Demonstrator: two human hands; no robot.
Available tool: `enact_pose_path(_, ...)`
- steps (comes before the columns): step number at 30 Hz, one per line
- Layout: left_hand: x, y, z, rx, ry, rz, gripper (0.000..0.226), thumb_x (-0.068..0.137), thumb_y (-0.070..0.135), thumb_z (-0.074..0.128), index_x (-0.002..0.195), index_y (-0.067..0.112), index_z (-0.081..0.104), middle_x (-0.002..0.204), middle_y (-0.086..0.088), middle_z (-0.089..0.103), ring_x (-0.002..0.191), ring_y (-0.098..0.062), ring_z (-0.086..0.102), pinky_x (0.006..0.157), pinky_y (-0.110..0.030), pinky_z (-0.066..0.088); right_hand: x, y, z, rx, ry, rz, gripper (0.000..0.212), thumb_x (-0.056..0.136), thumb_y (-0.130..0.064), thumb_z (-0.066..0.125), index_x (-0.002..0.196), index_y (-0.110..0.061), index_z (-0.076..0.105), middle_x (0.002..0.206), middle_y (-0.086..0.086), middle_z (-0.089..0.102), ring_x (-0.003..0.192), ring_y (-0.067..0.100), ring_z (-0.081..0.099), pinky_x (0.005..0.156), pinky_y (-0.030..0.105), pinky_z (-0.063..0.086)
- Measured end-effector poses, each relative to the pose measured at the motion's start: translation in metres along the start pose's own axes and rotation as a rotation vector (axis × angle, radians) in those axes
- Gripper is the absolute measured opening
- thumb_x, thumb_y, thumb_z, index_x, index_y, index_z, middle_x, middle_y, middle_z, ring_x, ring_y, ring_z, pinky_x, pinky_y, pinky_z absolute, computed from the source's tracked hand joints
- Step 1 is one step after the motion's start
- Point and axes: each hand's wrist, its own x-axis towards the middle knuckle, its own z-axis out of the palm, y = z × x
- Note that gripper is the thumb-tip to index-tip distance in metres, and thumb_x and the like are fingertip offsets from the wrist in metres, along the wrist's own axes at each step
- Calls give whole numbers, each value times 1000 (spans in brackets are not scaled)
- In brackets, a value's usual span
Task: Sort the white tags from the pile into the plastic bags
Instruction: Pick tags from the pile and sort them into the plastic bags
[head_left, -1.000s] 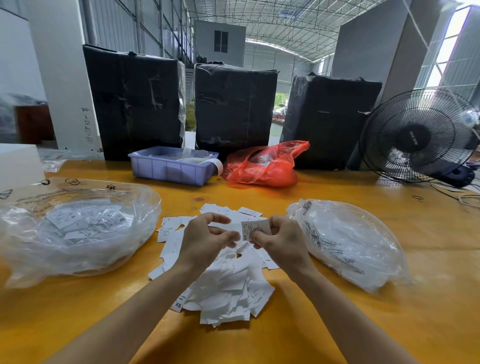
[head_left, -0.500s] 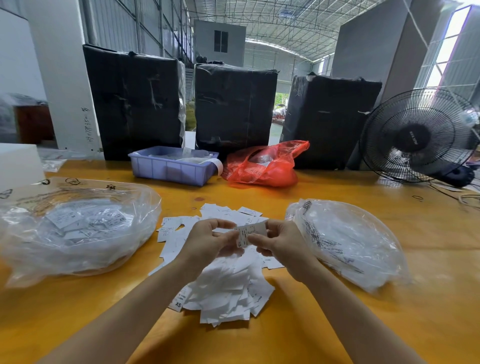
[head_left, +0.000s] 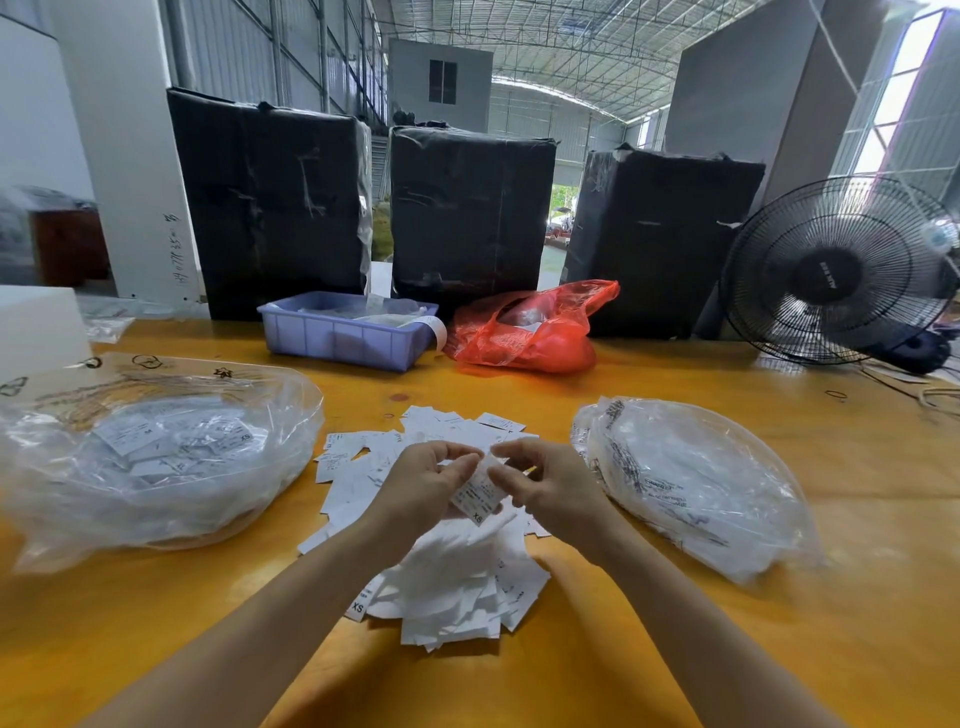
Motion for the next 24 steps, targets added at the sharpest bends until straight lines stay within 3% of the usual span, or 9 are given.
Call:
enact_pose_path(3, 1, -1, 0, -68, 39, -39, 19, 96, 10, 50, 86, 3, 64, 81, -16, 68, 71, -22, 70, 64, -28, 59, 1, 0, 1, 54, 92, -40, 21, 87, -10, 66, 106, -1, 67, 86, 10, 67, 62, 8, 58, 55, 15, 46)
enact_pose_path(6, 3, -1, 1, -34, 95, -57, 19, 97, 13, 51, 84, 4, 63, 84, -16, 66, 77, -24, 65, 70, -34, 57, 1, -1, 5, 60, 114, -51, 15, 85, -9, 68, 98, -1, 71, 82, 8, 69, 62, 11, 59, 63, 25, 51)
enact_pose_path(10, 3, 0, 0, -36, 139, -73, 16, 95, 16, 56, 83, 6, 62, 81, -12, 63, 69, -19, 61, 57, -27, 50, -1, -2, 6, 72, 114, -72, 9, 84, -9, 70, 87, -3, 74, 69, -3, 66, 56, 5, 57, 54, 16, 44)
enact_pose_path(13, 3, 0, -1, -59, 165, -62, 17, 93, 15, 58, 81, 5, 64, 80, -13, 63, 68, -20, 60, 55, -26, 48, -3, -4, 7, 132, 91, -72, 12, 83, -10, 71, 85, 1, 73, 73, 8, 70, 60, 12, 63, 59, 22, 50)
enact_pose_path(17, 2, 2, -1, -76, 208, -14, 18, 92, 13, 60, 76, 4, 66, 74, -11, 63, 63, -19, 61, 51, -25, 48, -9, -9, 9, 132, 19, -119, 15, 79, -21, 75, 85, -7, 75, 74, 5, 73, 62, 12, 66, 59, 23, 52)
enact_pose_path(22, 1, 4, -2, -127, 155, -63, 16, 89, 15, 63, 80, 4, 68, 82, -18, 69, 73, -30, 68, 62, -35, 55, -4, -6, 4, 410, 51, 114, 13, 76, -1, 74, 87, -3, 67, 73, 10, 69, 58, 14, 64, 55, 20, 47)
enact_pose_path(24, 2, 7, -5, -144, 119, -142, 17, 89, 18, 64, 82, 4, 69, 77, -15, 71, 67, -24, 70, 56, -30, 56, -3, -4, 0, 467, 91, 171, 15, 76, 2, 74, 85, -6, 65, 71, 8, 69, 56, 13, 64, 56, 21, 46)
